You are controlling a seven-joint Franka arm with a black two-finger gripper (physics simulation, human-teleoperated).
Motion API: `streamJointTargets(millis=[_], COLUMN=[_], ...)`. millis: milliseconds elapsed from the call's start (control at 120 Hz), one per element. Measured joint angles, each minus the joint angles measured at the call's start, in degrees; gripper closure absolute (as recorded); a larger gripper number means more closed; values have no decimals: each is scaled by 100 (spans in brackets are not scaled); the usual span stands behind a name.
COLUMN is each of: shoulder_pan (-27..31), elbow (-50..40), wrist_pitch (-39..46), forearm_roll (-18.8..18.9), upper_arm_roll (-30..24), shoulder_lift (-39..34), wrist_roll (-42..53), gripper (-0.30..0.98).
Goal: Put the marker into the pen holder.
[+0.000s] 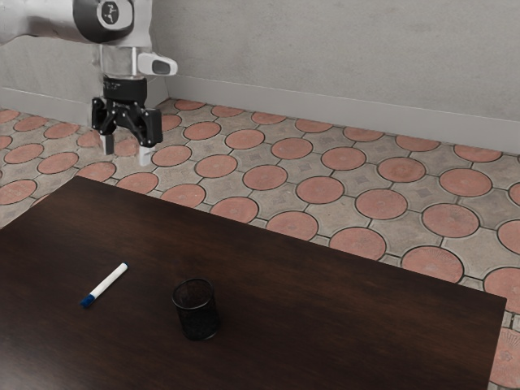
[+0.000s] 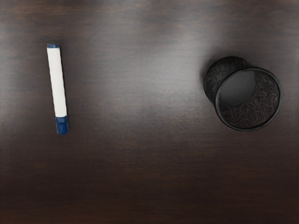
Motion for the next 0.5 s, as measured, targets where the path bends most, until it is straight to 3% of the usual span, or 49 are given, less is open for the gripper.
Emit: streamJointTargets(millis=[133, 267, 367, 500], shoulder_pan=[-68, -9, 187, 397], elbow=[234, 272, 30, -833], wrist_pitch=[813, 1163, 1283, 1527], forearm_roll=[-1, 360, 450, 432], upper_arm_roll=[83, 560, 808, 848], shoulder_lift=[429, 1246, 1826, 1979], wrist_roll=[81, 140, 182, 250], gripper=[0, 0, 0, 0])
